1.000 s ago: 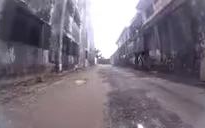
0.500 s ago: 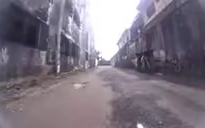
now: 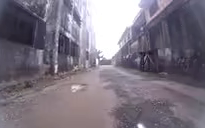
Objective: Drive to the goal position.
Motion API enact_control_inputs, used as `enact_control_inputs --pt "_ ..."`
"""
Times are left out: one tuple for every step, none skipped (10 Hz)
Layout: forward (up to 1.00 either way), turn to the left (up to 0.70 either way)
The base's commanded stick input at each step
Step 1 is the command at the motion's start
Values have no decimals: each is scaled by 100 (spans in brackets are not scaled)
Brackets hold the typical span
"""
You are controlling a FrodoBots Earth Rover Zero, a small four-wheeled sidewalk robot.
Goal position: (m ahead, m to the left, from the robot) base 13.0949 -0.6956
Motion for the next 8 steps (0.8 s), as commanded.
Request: enact_control_inputs --pt "70 0" --pt "70 0" --pt "70 0" --pt "70 0" --pt "70 0" --pt "70 0" --pt "70 0" --pt "70 0"
